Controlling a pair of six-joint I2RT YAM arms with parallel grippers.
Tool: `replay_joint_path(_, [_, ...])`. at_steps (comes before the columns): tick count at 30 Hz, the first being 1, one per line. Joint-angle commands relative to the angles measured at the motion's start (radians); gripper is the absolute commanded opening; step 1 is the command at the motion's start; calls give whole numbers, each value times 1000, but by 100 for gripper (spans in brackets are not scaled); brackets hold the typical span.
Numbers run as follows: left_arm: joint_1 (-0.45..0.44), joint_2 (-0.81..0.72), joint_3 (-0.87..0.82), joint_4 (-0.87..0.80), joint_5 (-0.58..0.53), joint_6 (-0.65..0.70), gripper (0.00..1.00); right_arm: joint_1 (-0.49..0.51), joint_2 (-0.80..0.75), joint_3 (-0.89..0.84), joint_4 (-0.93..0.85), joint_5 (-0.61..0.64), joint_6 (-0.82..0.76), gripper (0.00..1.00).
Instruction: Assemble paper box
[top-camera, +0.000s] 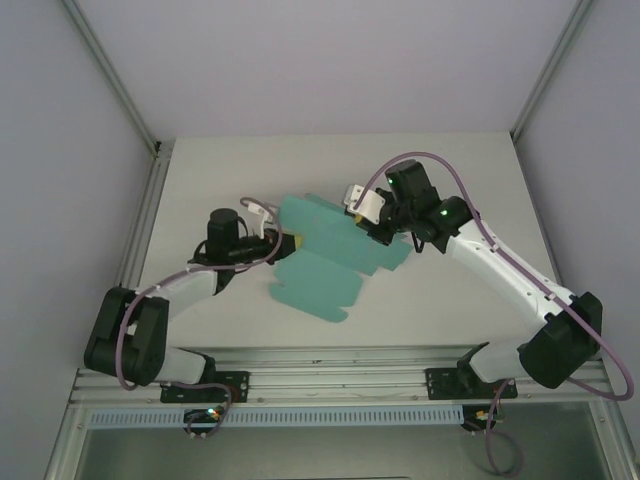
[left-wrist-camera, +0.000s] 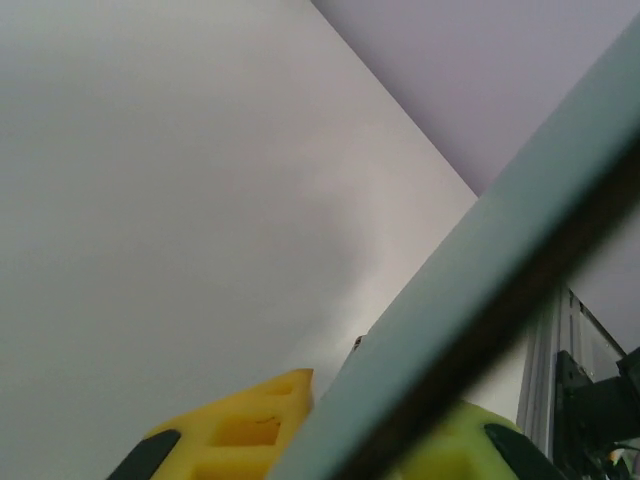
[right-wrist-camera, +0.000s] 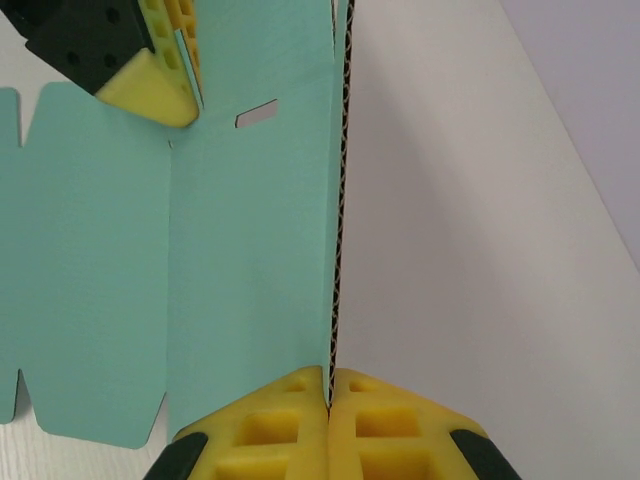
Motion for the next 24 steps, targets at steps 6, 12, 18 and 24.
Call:
replay_joint_path(6, [-1, 129, 36, 17, -96, -116, 11, 130, -60, -109, 162, 87, -45, 0])
replay_joint_path(12, [6, 197, 40, 95, -52, -183, 8, 229, 15, -156, 209, 276, -93, 0])
replay_joint_path(18, [7, 212, 28, 97, -51, -190, 9, 279, 116, -153, 244, 405, -102, 0])
replay_joint_path(24, [7, 225, -10, 121, -51, -213, 15, 368, 198, -247, 431, 612, -161, 0])
